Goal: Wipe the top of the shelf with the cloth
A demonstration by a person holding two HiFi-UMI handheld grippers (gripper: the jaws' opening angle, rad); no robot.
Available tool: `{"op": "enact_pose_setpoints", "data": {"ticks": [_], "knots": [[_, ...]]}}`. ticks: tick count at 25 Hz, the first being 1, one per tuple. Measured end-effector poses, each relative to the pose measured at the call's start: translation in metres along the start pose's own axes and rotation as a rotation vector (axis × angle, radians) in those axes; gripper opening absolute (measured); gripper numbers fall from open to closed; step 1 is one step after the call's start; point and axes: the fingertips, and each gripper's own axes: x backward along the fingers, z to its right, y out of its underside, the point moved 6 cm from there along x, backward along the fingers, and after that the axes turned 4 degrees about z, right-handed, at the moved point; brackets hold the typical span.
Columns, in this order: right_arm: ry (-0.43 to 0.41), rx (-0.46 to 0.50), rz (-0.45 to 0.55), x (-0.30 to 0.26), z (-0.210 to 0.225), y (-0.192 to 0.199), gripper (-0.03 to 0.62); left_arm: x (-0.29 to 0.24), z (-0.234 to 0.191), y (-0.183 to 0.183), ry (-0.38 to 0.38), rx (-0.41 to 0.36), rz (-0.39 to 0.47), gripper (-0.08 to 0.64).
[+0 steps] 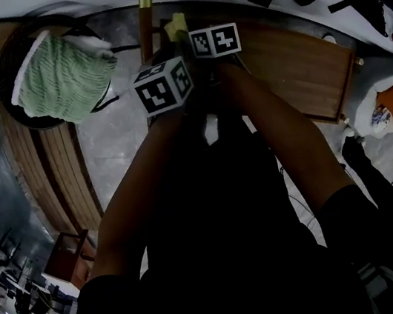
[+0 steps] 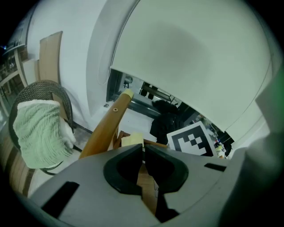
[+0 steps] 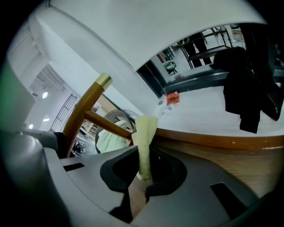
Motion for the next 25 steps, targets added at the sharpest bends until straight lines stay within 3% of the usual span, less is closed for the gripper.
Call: {"op": "enact_pose_setpoints", "data": {"ticks": [11, 25], "knots": [[0.092, 0.036, 0.001, 0.029, 0.027, 0.002, 0.048, -0.03, 0.003, 0.016, 0.005, 0.022, -0.006, 0.011], [0.205, -0.015, 0.057, 0.112, 0.096, 0.017, 0.048, -0.07, 0.084, 0.06, 0.111, 0.009, -0.066, 0.011]]}}
